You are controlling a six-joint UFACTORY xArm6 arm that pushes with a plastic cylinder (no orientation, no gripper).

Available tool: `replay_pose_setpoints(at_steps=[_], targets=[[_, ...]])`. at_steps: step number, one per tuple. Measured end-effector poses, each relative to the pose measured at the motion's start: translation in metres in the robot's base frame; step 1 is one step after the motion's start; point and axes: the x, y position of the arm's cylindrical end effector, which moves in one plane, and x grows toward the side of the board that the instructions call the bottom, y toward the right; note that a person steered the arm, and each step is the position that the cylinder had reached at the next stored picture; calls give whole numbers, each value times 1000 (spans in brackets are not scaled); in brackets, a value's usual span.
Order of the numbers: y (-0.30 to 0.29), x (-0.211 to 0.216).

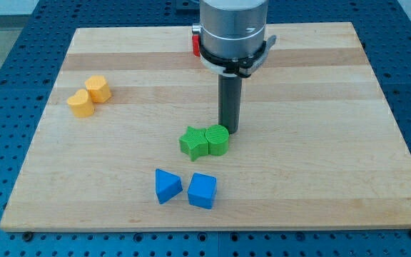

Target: Point your arm at the yellow heart

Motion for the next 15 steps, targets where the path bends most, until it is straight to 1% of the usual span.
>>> replay_pose_setpoints(at_steps=[1,2,3,5,6,9,11,13,14,15], targets=[[34,8],[50,24],[49,34],[48,34],[35,34],[-38,28],[-59,28],[-97,28],[-126,32],[-148,47]])
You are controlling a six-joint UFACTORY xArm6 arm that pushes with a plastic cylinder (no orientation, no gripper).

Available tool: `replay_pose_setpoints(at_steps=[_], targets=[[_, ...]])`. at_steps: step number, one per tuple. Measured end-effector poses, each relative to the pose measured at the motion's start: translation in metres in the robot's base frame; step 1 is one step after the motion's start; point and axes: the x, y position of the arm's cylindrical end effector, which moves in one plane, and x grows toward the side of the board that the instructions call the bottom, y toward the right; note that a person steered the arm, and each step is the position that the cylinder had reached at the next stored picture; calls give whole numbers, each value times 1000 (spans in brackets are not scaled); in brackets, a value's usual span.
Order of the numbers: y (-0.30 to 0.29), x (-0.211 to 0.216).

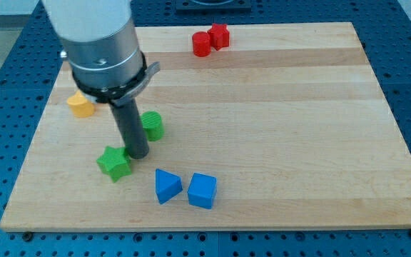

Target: Point your arm at the yellow heart

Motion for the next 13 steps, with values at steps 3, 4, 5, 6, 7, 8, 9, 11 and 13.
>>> replay_pose_setpoints(at_steps=[3,4,5,6,7,8,9,11,13], targets=[[-68,13],[-28,13],[59,13],[110,-8],[113,-63],[87,-77],[63,-81],[39,-81],[39,-78]])
